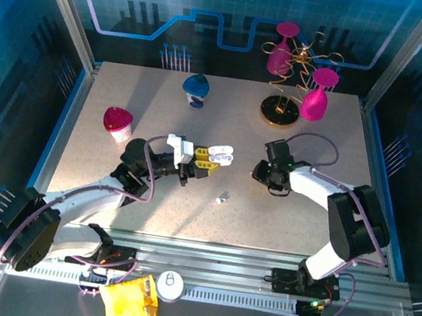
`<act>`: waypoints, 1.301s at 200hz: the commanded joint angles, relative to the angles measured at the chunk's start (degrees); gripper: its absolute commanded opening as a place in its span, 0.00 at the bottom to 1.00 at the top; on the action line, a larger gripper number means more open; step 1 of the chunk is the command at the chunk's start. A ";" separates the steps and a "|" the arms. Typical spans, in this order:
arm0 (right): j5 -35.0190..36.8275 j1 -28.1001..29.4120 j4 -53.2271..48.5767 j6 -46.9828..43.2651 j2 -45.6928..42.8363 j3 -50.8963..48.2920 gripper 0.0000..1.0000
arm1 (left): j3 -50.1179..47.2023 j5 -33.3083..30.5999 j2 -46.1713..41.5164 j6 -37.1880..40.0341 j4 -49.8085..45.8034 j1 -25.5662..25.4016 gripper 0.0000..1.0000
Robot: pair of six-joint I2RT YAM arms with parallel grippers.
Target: Insert wireless bluetooth earbuds into charging case
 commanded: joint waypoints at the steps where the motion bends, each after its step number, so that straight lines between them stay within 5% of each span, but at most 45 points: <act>1: -0.52 0.63 0.74 0.21 2.04 2.97 0.36 | -0.47 0.13 0.55 1.43 1.05 -0.11 0.19; 119: -3.61 0.24 -0.74 -3.44 7.00 5.92 0.17 | -0.68 -0.18 1.25 1.91 0.89 -0.21 0.20; 170: -4.46 1.62 -0.35 -21.19 2.67 5.03 0.14 | -0.77 -1.17 2.02 0.89 0.67 -0.13 0.20; 260: 4.65 13.44 2.86 -53.62 -23.71 -2.12 0.17 | 0.44 -4.51 5.90 -1.14 0.47 0.79 0.19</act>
